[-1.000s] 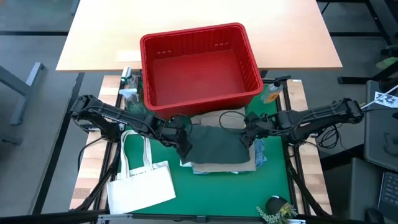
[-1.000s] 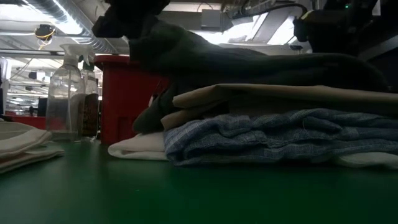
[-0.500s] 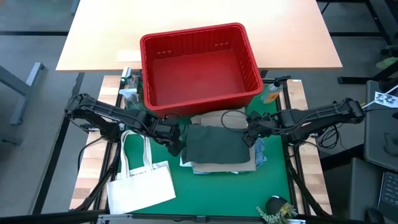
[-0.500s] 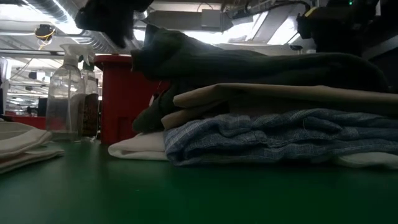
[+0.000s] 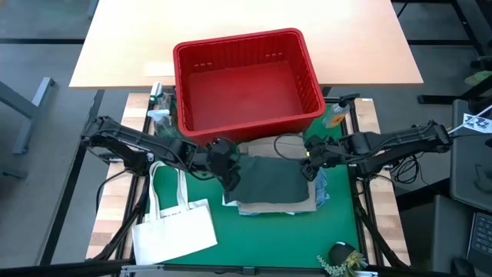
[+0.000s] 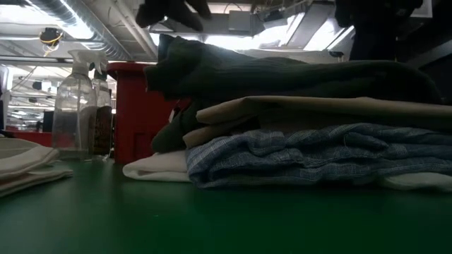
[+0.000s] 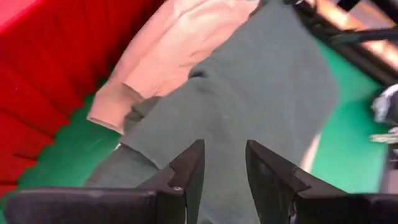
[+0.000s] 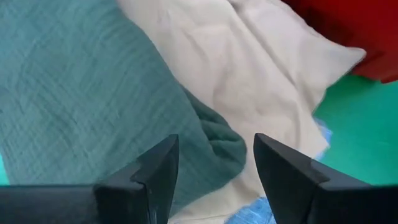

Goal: Fold Laundry from Bin
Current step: Stack the folded green polo shirt on top of the folded light brown shorts

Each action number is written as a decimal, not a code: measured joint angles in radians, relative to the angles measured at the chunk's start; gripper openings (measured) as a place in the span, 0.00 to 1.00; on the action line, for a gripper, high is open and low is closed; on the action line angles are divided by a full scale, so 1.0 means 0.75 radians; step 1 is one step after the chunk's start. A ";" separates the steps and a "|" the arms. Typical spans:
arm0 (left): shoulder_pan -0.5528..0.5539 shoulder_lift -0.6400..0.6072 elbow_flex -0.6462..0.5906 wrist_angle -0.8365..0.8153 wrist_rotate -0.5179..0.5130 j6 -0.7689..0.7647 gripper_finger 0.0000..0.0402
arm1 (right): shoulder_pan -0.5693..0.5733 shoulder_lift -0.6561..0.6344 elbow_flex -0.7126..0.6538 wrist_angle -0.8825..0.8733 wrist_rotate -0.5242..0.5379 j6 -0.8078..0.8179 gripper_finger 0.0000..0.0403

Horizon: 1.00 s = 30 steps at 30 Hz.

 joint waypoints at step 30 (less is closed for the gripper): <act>0.085 0.583 0.002 -0.025 -0.221 0.066 0.28 | -0.001 -0.002 -0.479 0.380 0.157 -0.018 0.51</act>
